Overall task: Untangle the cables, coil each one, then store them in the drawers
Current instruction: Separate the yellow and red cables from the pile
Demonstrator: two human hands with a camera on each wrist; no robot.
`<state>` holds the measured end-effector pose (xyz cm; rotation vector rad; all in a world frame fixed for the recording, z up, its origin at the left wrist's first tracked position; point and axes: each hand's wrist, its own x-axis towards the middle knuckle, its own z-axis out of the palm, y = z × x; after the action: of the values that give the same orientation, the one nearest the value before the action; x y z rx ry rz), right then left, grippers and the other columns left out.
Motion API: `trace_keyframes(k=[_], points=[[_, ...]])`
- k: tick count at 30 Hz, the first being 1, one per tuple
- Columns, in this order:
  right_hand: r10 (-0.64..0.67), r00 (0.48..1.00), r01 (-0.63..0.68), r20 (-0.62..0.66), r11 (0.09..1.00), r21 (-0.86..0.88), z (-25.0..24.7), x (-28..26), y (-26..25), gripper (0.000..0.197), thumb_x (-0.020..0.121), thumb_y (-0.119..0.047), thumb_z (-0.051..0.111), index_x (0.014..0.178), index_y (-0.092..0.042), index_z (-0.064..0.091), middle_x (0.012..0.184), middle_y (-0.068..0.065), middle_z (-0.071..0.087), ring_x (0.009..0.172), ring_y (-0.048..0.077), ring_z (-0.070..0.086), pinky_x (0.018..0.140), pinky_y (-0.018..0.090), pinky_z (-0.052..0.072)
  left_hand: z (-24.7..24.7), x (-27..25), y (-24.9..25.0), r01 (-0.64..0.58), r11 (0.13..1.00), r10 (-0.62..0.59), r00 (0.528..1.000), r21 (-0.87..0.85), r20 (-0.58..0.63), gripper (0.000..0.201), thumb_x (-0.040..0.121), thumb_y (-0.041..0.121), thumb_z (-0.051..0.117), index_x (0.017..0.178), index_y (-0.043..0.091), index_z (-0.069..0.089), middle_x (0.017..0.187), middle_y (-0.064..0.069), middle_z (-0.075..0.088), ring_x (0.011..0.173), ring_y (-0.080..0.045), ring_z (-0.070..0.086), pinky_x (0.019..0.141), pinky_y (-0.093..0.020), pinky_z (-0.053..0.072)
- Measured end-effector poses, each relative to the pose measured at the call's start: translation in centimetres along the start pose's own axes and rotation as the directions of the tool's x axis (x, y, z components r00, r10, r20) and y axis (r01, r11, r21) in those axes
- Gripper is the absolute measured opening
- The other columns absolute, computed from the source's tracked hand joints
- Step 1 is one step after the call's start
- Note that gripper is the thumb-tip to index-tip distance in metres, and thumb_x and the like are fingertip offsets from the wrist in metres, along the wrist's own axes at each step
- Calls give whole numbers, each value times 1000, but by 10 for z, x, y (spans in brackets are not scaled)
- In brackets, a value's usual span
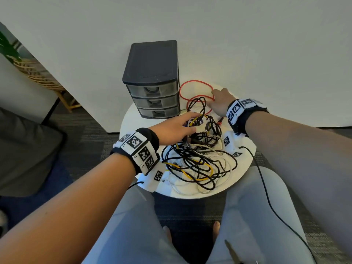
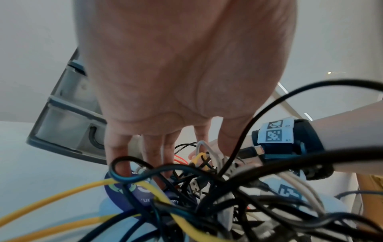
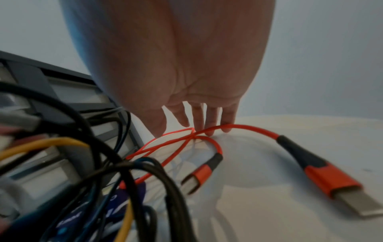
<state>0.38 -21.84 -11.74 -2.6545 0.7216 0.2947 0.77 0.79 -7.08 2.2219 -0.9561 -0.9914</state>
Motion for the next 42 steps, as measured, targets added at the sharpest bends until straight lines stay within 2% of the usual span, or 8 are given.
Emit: trace_keyframes(k=[6, 13, 20, 25, 29, 32, 37, 42], points=[[-126, 984, 146, -127, 976, 162, -52, -35, -8, 52, 103, -34, 49, 152, -20, 37, 153, 14, 33, 133, 37, 46, 107, 43, 41, -7, -14, 8, 19, 1000, -18, 1000, 17, -13, 47, 109, 31, 43, 155, 31, 35, 134, -6, 58, 116, -25, 59, 89, -25, 46], [-306, 896, 399, -323, 874, 278, -133, -108, -30, 25, 102, -31, 53, 123, -23, 63, 113, -3, 65, 101, 17, 62, 80, 29, 41, -30, -47, 17, -22, 999, 29, 984, 44, -177, 32, 107, 32, 47, 138, 25, 52, 121, 2, 64, 109, -17, 62, 85, -24, 46], [-544, 824, 527, 161, 839, 138, -85, -187, -41, 18, 91, -38, 71, 104, -26, 68, 93, -6, 67, 76, 6, 61, 65, 19, 43, -23, -72, -12, 134, 950, -90, 983, 284, -163, 22, 103, 37, 52, 106, 18, 63, 105, 0, 64, 93, -19, 60, 86, -34, 49], [-518, 828, 520, 215, 853, 55, -28, -199, -37, 41, 83, -35, 80, 114, -24, 55, 97, -7, 57, 78, 9, 52, 67, 28, 43, -7, -77, -35, 153, 932, -136, 988, 330, -74, 23, 103, 27, 51, 120, 24, 66, 130, -3, 58, 110, -19, 52, 95, -30, 41], [-447, 886, 444, 122, 894, 53, -22, -194, -29, 13, 90, -20, 71, 86, -20, 59, 80, -4, 55, 76, 19, 51, 65, 29, 39, -1, -71, -48, 209, 947, -167, 969, 245, -181, 22, 101, 29, 56, 123, 29, 61, 128, -7, 44, 106, -24, 52, 89, -29, 39], [-364, 925, 364, 109, 931, 21, -24, -188, -20, 19, 95, -22, 64, 78, -12, 63, 79, -1, 56, 75, 19, 51, 63, 29, 37, 3, -65, -52, 253, 947, -199, 947, 200, -252, 29, 100, 27, 59, 128, 25, 52, 128, -8, 41, 99, -25, 52, 85, -31, 41], [-283, 950, 275, 128, 958, 78, -22, -188, -17, 20, 98, -19, 60, 79, -15, 63, 75, -1, 57, 68, 14, 49, 60, 25, 36, 11, -59, -63, 217, 961, -197, 972, 173, -128, 36, 97, 24, 65, 127, 26, 45, 107, -16, 59, 80, -21, 50, 74, -31, 42], [-244, 961, 231, 129, 967, 106, -19, -186, -15, 14, 96, -13, 60, 91, -7, 71, 94, 10, 73, 90, 27, 69, 83, 39, 54, -9, -70, -51, 112, 992, -97, 971, 60, -219, 11, 100, 21, 61, 110, 23, 57, 78, 3, 51, 63, -13, 47, 58, -21, 40]])
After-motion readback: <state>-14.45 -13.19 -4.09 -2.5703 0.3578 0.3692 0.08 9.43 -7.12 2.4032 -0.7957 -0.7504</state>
